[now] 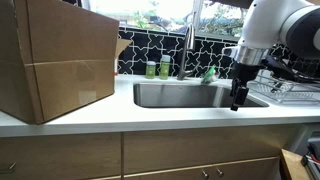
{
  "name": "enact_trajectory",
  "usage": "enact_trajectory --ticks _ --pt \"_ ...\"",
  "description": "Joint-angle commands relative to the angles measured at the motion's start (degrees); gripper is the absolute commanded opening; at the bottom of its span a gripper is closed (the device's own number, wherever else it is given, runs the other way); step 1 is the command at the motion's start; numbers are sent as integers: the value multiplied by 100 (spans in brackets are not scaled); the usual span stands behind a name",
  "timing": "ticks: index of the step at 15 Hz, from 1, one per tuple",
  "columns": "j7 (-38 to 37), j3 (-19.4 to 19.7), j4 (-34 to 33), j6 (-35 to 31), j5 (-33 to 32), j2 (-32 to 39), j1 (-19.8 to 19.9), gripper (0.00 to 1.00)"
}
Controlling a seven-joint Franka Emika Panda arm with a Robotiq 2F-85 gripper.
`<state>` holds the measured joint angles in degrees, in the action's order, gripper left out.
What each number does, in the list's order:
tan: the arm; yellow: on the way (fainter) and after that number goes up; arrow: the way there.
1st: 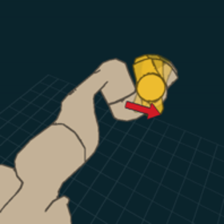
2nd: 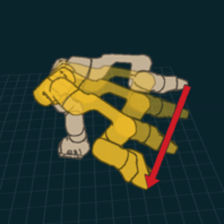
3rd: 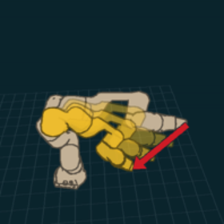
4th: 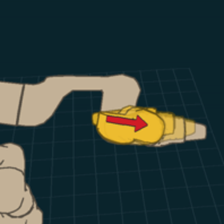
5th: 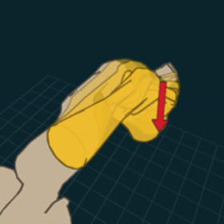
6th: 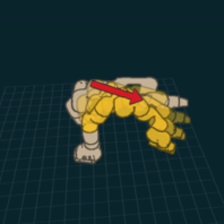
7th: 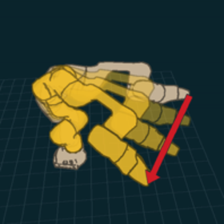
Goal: Touch the faucet handle then pick up the fork and put it into the dish rack
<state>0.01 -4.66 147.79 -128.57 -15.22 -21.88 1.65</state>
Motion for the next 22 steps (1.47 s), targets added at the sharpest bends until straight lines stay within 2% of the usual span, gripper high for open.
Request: enact_trajectory --ticks 1,5,7,12,18,22 --pt "-18 57 -9 19 -22 2 -60 100" --pt "-18 57 -9 19 -22 2 -61 100" --pt "-527 162 -408 208 -46 395 253 100" --pt "-1163 562 -1258 0 -32 1285 717 100" --pt "-1891 925 -2165 -12 100 2536 778 100" --pt "-2008 1180 -2421 -98 606 3187 797 100"
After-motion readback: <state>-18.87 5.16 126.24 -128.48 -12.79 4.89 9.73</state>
